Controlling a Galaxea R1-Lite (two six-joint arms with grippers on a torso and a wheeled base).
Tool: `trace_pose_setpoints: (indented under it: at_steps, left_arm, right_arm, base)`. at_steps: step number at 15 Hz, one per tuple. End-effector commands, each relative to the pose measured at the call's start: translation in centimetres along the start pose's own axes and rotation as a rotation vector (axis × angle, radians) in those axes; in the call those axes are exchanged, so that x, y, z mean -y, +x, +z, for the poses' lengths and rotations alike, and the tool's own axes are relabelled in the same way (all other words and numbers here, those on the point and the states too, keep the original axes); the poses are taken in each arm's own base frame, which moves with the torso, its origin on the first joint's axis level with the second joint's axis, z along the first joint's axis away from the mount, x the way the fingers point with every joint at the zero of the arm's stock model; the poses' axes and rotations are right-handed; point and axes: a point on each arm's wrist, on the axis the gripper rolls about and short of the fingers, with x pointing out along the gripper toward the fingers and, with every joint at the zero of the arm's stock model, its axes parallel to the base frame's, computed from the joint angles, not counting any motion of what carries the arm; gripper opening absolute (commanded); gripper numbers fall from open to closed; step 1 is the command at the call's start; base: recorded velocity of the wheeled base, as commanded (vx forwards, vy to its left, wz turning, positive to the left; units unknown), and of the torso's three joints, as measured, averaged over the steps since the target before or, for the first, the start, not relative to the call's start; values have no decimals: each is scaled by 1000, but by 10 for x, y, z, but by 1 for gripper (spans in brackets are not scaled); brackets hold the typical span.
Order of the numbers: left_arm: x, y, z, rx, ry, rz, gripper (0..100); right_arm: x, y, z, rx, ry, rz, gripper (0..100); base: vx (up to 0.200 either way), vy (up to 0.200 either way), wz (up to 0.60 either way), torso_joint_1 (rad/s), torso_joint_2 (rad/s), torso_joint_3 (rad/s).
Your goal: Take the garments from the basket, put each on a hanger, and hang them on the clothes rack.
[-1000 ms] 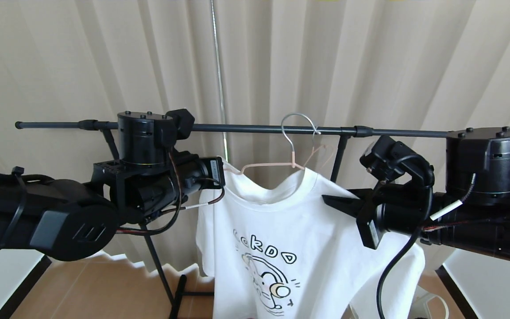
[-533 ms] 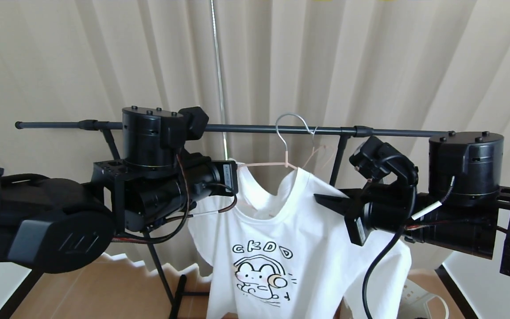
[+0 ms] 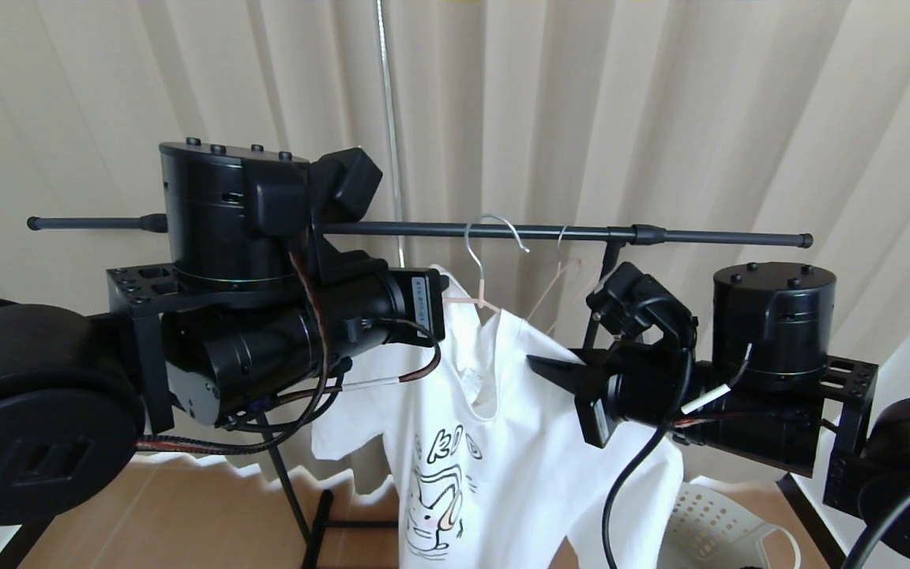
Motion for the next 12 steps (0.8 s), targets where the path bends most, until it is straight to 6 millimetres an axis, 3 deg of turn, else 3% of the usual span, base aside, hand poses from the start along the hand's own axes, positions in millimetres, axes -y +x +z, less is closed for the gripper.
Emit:
trace_pose_setpoints:
  at_steps: [1, 4, 12]
  left_arm:
    - [10, -9, 7, 30, 0, -37, 0]
    - [18, -14, 6, 26, 6, -63, 0]
    - [13, -23, 3, 24, 21, -55, 0]
  right_arm:
    - [-1, 9, -8, -31, 5, 8, 0]
    - [-1, 8, -5, -12, 27, 6, 0]
    - [1, 4, 5, 154, 76, -6, 0]
  base:
    - [0, 0, 0, 0, 0, 0]
    - [0, 0, 0, 0, 0, 0]
    - [0, 0, 0, 0, 0, 0]
